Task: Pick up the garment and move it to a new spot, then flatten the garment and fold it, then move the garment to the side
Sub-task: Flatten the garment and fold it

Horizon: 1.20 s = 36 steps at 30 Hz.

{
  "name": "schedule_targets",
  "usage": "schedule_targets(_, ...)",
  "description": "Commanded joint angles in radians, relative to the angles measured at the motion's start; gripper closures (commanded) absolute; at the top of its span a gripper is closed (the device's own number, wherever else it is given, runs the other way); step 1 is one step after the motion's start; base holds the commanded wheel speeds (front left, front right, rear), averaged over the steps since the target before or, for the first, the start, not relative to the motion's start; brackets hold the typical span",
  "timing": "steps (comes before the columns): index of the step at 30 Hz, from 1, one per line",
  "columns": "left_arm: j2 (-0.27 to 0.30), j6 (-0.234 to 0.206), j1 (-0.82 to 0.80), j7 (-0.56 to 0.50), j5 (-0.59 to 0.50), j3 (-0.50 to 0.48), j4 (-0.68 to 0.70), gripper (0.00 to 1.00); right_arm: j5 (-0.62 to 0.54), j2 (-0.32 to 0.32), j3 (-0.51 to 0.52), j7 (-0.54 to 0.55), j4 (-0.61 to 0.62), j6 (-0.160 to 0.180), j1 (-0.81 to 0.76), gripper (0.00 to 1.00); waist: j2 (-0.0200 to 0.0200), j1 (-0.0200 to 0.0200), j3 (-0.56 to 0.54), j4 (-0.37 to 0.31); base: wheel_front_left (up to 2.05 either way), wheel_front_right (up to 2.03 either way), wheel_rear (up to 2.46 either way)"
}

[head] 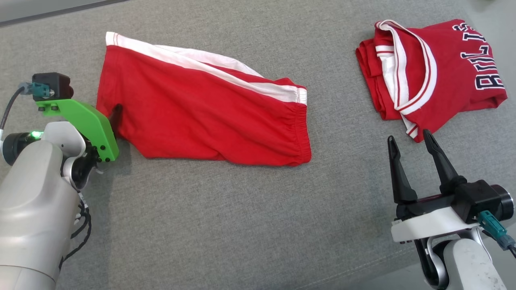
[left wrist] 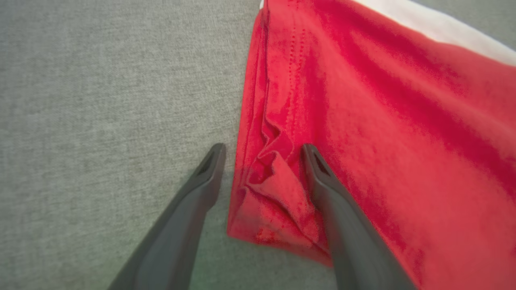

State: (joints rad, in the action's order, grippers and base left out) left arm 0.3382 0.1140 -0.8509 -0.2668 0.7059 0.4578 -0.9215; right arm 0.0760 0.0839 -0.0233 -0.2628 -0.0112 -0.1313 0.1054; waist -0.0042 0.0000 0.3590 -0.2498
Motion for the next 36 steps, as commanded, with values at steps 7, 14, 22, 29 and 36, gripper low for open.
schedule_targets(7,-0.032,0.02,0.087,-0.016,0.052,0.06,0.053,1.0,-0.007,-0.004,0.014,-0.002,-0.024,0.001,-0.013,0.0,0.0042,0.0,-0.029,0.038,0.0,0.0,0.0)
schedule_targets(14,-0.012,-0.008,0.174,0.159,0.032,0.046,0.166,1.0,-0.012,-0.005,0.036,-0.002,-0.024,0.001,-0.035,0.0,0.0042,0.0,-0.086,0.089,0.0,0.0,0.0)
schedule_targets(22,-0.017,-0.076,0.378,0.245,0.037,0.047,0.359,1.0,-0.025,-0.01,0.08,-0.002,-0.022,0.001,-0.088,0.0,0.0042,0.0,-0.145,0.161,0.0,0.0,0.0)
schedule_targets(29,-0.014,-0.157,0.543,0.269,0.065,0.031,0.53,1.0,-0.026,-0.01,0.088,-0.002,-0.032,0.001,-0.11,0.0,0.0042,0.0,-0.182,0.197,0.0,0.0,0.0)
schedule_targets(36,-0.009,-0.221,0.638,0.236,0.084,0.031,0.649,1.0,-0.019,-0.008,0.088,-0.002,-0.038,0.001,-0.131,0.0,0.0042,0.0,-0.209,0.202,0.0,0.0,0.0)
